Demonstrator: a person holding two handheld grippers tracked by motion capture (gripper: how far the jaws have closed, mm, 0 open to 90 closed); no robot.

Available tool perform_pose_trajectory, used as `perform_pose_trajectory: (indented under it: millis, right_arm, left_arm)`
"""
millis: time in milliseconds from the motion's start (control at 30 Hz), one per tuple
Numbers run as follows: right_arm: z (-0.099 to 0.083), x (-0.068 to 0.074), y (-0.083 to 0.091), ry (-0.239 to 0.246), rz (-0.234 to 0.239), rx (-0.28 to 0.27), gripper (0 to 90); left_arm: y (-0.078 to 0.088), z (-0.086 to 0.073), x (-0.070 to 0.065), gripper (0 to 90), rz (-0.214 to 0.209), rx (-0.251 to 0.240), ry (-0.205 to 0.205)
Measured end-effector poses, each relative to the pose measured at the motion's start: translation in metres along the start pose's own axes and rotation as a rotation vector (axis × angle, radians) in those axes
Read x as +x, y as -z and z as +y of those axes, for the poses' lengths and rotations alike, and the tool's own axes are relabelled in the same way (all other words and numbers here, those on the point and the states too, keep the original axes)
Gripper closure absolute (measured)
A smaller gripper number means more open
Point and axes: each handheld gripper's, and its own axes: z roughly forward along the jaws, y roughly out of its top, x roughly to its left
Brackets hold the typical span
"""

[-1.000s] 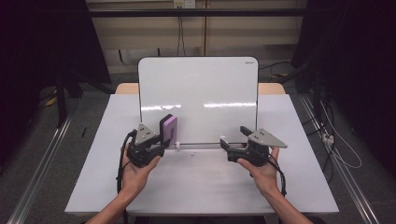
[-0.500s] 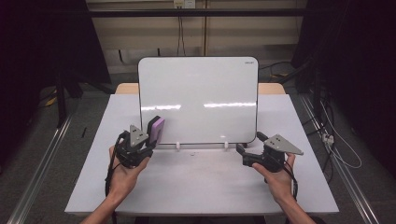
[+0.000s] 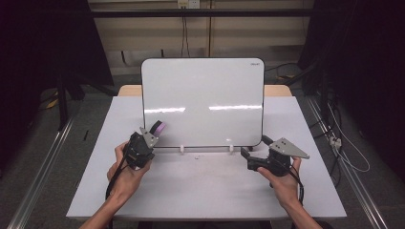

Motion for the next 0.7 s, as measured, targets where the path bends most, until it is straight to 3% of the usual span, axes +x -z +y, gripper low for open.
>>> perform_pose_trajectory:
  millis: [233,367,500,633,700]
  right_arm:
    - [0.0,-0.001,0.0,0.0,0.001,-0.002,10.4]
    - [-0.001,-0.002,0.0,-0.004,0.003,-0.002,10.6]
    - [-0.001,-0.003,0.002,-0.011,-0.001,-0.007,10.7]
    - [-0.001,-0.005,0.001,-0.005,0.001,-0.007,10.8]
    - [0.0,-0.004,0.001,-0.005,-0.002,-0.007,10.9]
  left_arm:
    - [-0.003,0.009,-0.007,64.8,0.012,0.011,-0.052]
    - [-0.005,0.013,-0.007,64.8,0.002,0.003,-0.042]
    - [-0.005,0.015,-0.008,64.7,0.008,0.009,-0.067]
    - [-0.006,0.014,-0.006,64.4,-0.006,-0.008,-0.041]
    - [-0.006,0.013,-0.005,64.0,-0.015,-0.006,-0.05]
